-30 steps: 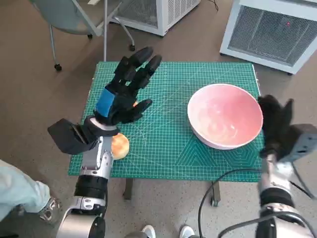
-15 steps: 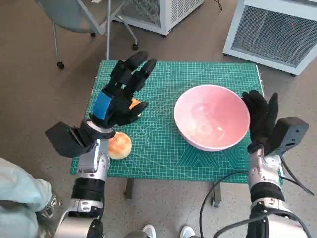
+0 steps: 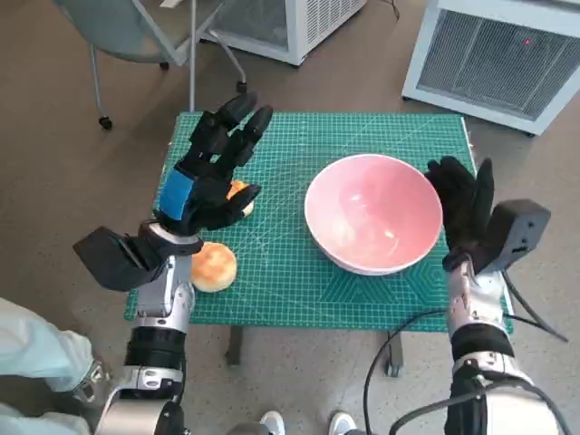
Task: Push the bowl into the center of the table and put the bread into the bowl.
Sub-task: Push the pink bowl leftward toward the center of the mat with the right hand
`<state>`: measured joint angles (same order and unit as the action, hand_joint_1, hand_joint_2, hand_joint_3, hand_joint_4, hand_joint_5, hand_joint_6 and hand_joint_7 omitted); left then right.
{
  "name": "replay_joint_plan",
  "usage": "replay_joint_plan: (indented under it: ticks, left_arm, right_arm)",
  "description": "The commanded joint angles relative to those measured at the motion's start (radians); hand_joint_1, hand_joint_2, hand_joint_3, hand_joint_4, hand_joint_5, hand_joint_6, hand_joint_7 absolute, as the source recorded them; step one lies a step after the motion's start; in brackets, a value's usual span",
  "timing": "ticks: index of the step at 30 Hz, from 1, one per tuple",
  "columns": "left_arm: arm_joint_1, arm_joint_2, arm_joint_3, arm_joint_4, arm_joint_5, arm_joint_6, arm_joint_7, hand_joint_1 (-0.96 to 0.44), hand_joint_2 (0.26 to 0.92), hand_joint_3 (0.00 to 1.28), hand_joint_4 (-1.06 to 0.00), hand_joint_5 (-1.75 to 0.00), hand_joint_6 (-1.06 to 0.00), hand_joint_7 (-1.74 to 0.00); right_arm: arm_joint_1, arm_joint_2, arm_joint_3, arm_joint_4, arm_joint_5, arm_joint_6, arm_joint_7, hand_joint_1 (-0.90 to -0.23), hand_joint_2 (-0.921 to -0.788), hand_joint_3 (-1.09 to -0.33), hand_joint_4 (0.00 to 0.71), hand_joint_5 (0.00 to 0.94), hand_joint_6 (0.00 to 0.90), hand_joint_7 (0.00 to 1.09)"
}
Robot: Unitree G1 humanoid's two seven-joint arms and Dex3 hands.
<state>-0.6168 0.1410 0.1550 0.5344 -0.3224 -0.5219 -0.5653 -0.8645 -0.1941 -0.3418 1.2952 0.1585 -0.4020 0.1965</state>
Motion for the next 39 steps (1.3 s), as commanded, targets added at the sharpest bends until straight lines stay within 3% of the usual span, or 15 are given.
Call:
replay_joint_plan:
  ticks: [1, 27, 39]
  left_arm:
    - [0.013, 0.004, 0.003, -0.017, 0.008, -0.009, 0.011, -0.6, 0.921, 0.31, -0.21, -0.01, -0.02, -0.5]
    - [0.031, 0.018, 0.01, -0.022, 0.014, -0.028, 0.027, -0.62, 0.921, 0.31, -0.21, -0.01, -0.05, -0.47]
    - [0.042, 0.026, 0.017, -0.012, 0.01, -0.042, 0.026, -0.62, 0.921, 0.31, -0.21, 0.0, -0.05, -0.45]
  right_arm:
    - [-0.018, 0.02, 0.003, 0.017, -0.005, 0.033, 0.004, -0.495, -0.921, -0.749, 0.109, 0.009, 0.057, 0.27]
    - [-0.075, 0.081, 0.029, 0.027, -0.033, 0.077, -0.018, -0.505, -0.921, -0.747, 0.104, 0.003, 0.055, 0.25]
    - [-0.079, 0.063, 0.041, 0.015, -0.044, 0.069, 0.004, -0.506, -0.921, -0.722, 0.102, 0.001, 0.05, 0.24]
